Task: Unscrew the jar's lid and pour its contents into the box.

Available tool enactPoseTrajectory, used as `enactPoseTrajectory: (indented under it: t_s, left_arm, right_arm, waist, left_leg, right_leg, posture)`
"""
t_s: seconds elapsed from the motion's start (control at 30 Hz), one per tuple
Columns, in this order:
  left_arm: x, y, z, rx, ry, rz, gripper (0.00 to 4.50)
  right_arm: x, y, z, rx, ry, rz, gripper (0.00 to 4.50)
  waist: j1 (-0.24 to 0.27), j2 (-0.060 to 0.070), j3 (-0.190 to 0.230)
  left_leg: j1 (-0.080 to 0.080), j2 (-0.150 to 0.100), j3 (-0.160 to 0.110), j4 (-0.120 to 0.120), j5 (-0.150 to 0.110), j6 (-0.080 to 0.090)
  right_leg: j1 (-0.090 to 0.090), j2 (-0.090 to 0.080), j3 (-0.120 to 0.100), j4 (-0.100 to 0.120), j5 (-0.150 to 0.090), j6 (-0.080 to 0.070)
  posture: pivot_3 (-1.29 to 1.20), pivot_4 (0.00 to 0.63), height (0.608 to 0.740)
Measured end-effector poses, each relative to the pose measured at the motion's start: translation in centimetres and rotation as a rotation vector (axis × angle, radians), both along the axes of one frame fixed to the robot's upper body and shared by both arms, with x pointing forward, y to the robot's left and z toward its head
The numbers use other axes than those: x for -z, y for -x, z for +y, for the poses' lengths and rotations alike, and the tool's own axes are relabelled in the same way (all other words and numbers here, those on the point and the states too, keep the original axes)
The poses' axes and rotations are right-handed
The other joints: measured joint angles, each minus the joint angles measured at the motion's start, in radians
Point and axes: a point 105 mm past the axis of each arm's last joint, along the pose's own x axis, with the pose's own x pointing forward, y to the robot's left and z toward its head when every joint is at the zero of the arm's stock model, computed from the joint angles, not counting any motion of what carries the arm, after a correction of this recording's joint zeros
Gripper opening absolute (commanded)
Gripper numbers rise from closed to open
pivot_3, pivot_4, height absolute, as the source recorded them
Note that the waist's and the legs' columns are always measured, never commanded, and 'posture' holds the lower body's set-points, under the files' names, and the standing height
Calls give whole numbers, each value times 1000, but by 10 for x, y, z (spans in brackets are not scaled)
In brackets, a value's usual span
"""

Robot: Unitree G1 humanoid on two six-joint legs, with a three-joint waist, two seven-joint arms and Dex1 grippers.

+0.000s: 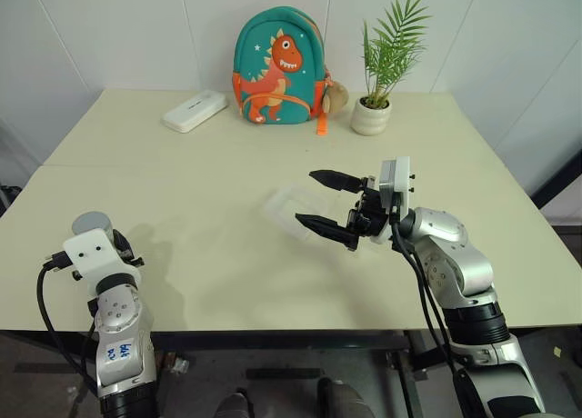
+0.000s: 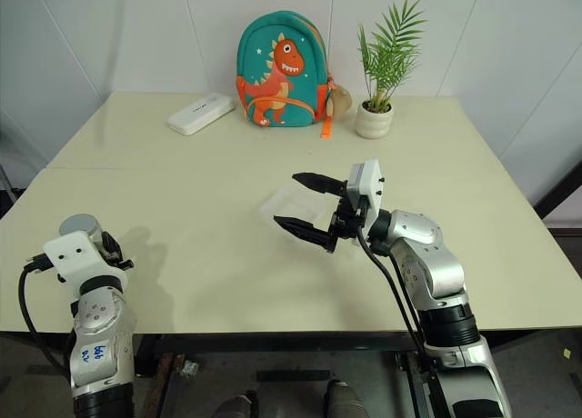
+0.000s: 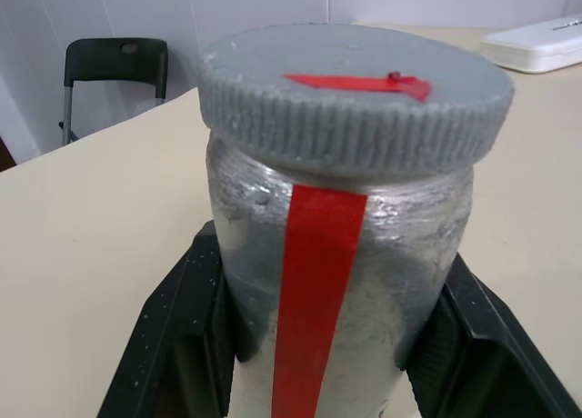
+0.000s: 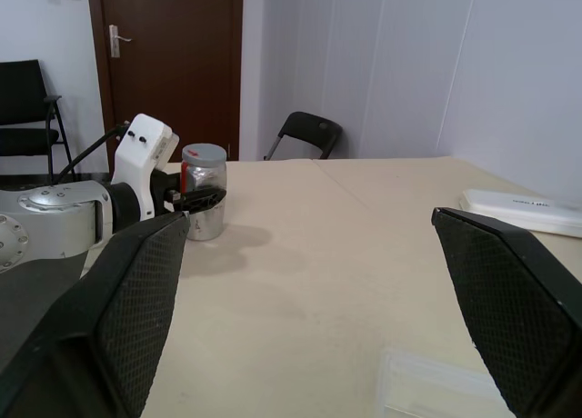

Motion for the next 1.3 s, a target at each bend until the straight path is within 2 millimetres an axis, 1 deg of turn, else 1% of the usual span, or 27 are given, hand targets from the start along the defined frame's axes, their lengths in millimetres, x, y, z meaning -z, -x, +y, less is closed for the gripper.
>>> enactPoseTrajectory:
  t_s: [0.13,0.2,0.3,0.37,0.43,0.5,0.6,0.67,0.77,0.83,0.97,1.1,1.3]
  left_arm:
    - [-2,-6,-2,65,6,-20,1935]
    - [-9,-12,-6,149,-21,-39,1935]
    - [-37,-23,-20,372,-119,-90,1935]
    - [-53,-25,-30,502,-176,-113,1935]
    - [-64,-27,-44,686,-240,-100,1935]
    - [-73,-30,-61,877,-269,-81,1935]
    - [-87,-33,-97,1169,-316,-45,1935]
    - [-87,-34,-121,1324,-335,-10,1935]
    - [-81,-33,-159,1531,-361,50,1935]
    - [-81,-31,-173,1595,-365,56,1935]
    - [-80,-33,-188,1661,-367,57,1935]
    - [-78,-30,-204,1717,-387,46,1935]
    - [-78,-29,-206,1732,-393,49,1935]
  right_arm:
    - [1,-1,-1,7,-3,5,4500]
    - [1,-2,-2,21,-9,10,4500]
    - [2,-4,-3,37,-10,31,4500]
    - [2,-5,-3,49,-11,39,4500]
    - [0,-6,-2,71,-15,44,4500]
    - [-2,-9,-1,96,-15,57,4500]
    - [-10,-13,6,113,10,56,4500]
    - [-18,-12,16,113,26,44,4500]
    - [-25,-9,30,117,51,43,4500]
    - [-24,-9,35,125,70,59,4500]
    - [-23,-10,40,163,94,79,4500]
    - [-20,-8,49,160,104,87,4500]
    - [-20,-8,53,157,92,95,4500]
  waist:
    - [0,0,0]
    - [0,0,0]
    - [0,0,0]
    - [-2,0,0]
    - [-3,0,0]
    - [-3,0,0]
    - [-3,1,0]
    - [-2,1,0]
    - [-2,1,0]
    - [-3,1,0]
    - [-2,1,1]
    - [-2,1,1]
    - [-2,1,1]
  left_leg:
    - [0,0,0,0,0,0]
    - [0,0,0,0,0,0]
    - [0,0,0,-1,0,0]
    - [0,0,1,-1,0,-1]
    - [-1,1,1,-2,0,-1]
    - [-1,1,1,-3,0,-1]
    - [-1,1,1,-3,0,-1]
    - [-1,1,1,-3,0,-1]
    - [-1,1,1,-6,0,0]
    - [-1,1,1,-7,-1,0]
    - [-1,1,1,-8,-1,0]
    - [-1,1,1,-8,-1,0]
    - [-1,1,1,-8,-1,0]
  right_leg:
    - [0,0,0,0,0,0]
    - [0,0,0,0,0,0]
    - [-1,0,0,0,0,0]
    - [-1,0,0,-1,0,0]
    - [-2,0,0,-1,0,-1]
    - [-2,0,0,-1,-1,-1]
    - [-2,0,0,-2,-1,-1]
    - [-2,0,0,-2,-1,-1]
    - [-4,0,0,-1,-1,-1]
    - [-5,0,0,2,-1,0]
    - [-8,0,0,8,-1,5]
    - [-8,0,0,8,-1,5]
    - [-8,0,0,8,-1,5]
  posture:
    - [0,150,740]
    - [0,150,740]
    - [0,150,740]
    - [0,150,740]
    - [0,150,740]
    - [0,150,740]
    - [0,150,740]
    - [0,150,740]
    - [0,150,740]
    - [0,150,740]
    - [0,150,740]
    - [0,150,740]
    - [0,150,740]
